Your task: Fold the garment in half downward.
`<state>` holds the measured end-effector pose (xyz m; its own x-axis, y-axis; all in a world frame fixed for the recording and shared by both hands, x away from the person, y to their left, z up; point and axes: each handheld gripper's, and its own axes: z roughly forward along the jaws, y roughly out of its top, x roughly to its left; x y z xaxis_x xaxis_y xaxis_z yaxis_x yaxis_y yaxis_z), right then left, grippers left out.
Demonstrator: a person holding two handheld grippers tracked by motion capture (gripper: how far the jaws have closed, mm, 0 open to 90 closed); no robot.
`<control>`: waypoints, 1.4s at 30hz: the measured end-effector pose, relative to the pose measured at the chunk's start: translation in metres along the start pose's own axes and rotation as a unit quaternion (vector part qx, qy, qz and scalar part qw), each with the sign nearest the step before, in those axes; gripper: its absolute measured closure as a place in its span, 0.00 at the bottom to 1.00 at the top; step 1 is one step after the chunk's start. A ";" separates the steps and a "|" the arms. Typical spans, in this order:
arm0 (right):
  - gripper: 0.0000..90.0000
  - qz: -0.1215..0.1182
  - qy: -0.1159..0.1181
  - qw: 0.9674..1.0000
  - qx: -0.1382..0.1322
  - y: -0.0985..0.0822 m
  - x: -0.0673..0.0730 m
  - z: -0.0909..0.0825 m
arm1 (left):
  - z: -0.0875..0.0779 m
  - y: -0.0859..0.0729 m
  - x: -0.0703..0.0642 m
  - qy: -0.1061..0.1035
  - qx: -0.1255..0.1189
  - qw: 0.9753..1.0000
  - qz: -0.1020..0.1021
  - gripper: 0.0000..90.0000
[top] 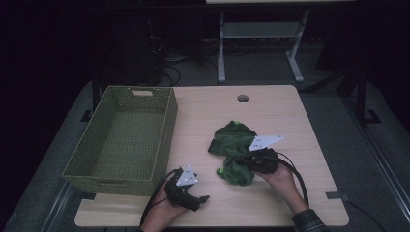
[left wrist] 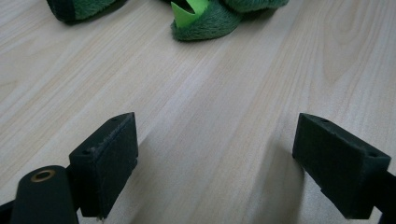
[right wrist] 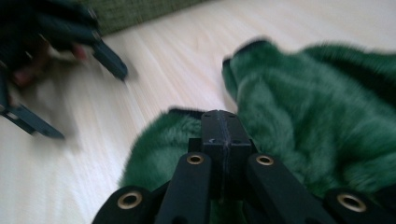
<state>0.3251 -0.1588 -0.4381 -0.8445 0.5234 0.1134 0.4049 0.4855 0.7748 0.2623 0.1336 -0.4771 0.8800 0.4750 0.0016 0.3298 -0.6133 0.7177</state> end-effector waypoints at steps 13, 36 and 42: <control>1.00 0.019 0.034 0.997 0.064 -0.014 0.005 0.020 | 0.000 0.000 0.000 0.000 -0.001 1.000 -0.003 0.16; 0.55 0.026 -0.013 0.999 -0.013 -0.006 -0.002 -0.017 | 0.001 0.001 0.001 0.005 0.000 1.000 -0.003 0.15; 0.48 0.034 -0.037 0.999 -0.018 0.001 -0.007 -0.023 | 0.002 0.004 0.001 0.003 0.004 1.000 -0.010 0.16</control>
<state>0.3231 -0.1787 -0.4239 -0.7866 0.6055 0.1209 0.4460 0.4218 0.7894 0.2656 0.1306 -0.4755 0.8712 0.4908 -0.0076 0.3493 -0.6090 0.7121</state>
